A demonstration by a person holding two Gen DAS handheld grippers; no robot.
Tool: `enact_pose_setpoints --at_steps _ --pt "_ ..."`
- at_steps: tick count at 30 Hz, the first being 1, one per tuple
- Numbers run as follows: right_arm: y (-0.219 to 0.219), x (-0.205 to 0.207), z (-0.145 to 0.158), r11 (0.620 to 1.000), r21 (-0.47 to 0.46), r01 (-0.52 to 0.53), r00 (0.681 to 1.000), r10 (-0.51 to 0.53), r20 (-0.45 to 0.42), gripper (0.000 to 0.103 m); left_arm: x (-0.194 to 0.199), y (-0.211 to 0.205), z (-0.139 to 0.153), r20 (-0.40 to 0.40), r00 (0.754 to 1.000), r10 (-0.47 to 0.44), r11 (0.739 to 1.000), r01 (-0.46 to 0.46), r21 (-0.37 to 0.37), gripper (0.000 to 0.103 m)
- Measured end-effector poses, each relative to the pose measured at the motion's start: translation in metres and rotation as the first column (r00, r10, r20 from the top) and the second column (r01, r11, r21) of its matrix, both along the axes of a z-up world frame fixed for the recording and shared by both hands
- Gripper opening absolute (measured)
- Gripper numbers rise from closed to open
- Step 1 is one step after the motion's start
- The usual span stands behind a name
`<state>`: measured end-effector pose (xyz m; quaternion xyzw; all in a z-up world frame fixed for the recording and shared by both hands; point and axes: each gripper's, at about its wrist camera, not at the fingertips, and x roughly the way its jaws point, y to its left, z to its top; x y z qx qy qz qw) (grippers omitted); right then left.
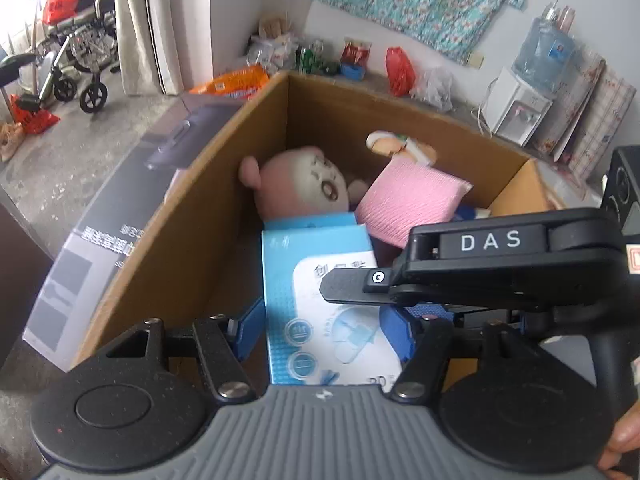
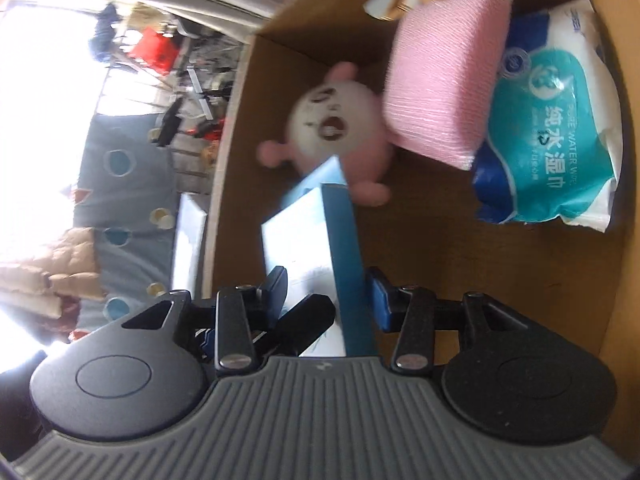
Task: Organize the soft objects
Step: 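Carry the bandage box over the cardboard box with the right tool, then lower the bandage box upright into the cardboard box and open the right tool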
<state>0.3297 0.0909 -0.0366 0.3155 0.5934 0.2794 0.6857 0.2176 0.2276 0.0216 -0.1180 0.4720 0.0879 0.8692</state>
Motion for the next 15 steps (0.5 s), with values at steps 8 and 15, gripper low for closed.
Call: enact_pose_setpoints --at_steps 8,15 --pt "-0.003 -0.001 0.0 0.998 -0.058 -0.001 1.0 0.003 0.024 0.047 -0.018 0.013 -0.006 0.015 1.0 -0.008 1.0 0.008 -0.017 0.064" --pt "-0.025 -0.009 0.04 0.994 -0.094 -0.051 0.987 0.064 0.146 0.047 -0.072 0.038 0.031 0.149 0.988 0.041 0.999 -0.035 -0.038 0.069"
